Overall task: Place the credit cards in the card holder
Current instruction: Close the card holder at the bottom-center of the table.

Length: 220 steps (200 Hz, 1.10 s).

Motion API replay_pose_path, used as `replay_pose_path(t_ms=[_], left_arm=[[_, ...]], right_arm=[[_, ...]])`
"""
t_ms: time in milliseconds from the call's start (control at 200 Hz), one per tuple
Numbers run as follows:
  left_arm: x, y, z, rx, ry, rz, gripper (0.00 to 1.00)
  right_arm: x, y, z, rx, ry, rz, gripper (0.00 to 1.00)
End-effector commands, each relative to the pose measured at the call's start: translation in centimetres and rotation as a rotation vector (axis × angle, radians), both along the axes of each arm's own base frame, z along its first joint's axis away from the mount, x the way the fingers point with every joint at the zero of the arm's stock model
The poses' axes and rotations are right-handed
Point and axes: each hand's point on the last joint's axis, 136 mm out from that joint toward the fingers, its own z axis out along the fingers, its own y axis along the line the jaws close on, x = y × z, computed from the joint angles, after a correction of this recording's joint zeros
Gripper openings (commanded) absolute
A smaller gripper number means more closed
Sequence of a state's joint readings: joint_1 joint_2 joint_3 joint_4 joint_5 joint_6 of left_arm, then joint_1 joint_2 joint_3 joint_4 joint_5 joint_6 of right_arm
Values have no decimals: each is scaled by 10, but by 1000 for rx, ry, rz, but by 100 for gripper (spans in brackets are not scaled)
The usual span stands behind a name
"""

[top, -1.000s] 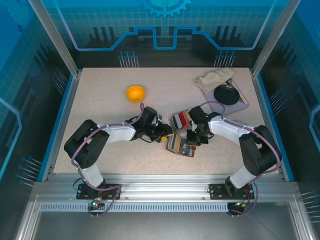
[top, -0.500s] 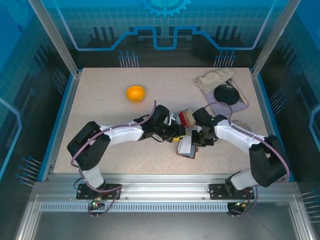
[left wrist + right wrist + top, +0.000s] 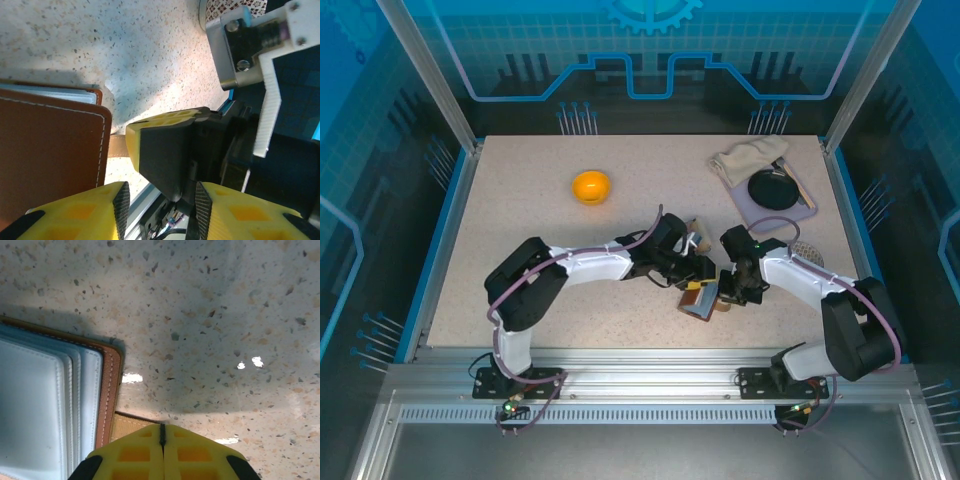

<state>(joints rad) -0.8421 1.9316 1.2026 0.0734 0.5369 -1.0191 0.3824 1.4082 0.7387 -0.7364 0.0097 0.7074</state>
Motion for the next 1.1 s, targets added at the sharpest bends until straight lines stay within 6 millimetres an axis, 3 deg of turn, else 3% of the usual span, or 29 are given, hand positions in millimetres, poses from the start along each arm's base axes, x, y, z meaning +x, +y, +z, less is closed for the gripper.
replay_pose_path(t_ms=[0,110,255,405,575,730,840,1095], left_arm=[[-12,-8,-26,45,102,-32,45],[-13,-3,-44,87,134,4,44],[-16,-1,-39,61,134,14,45],[-16,23,-55,140,157,135,45],[-8,37,-47,116,88,224,45],[-1,35,-32,74,35,243,46],[0,32,-25,60,16,234,47],[-1,31,-23,59,15,215,47]], right_arm=[[3,5,-8,53,9,-30,5],[11,16,-11,125,-14,-9,5],[24,40,-6,257,-57,52,5],[36,59,4,358,-110,106,5],[37,46,11,273,-112,124,10],[24,32,14,202,-77,133,25],[16,32,19,217,-67,150,28],[15,41,22,263,-59,182,20]])
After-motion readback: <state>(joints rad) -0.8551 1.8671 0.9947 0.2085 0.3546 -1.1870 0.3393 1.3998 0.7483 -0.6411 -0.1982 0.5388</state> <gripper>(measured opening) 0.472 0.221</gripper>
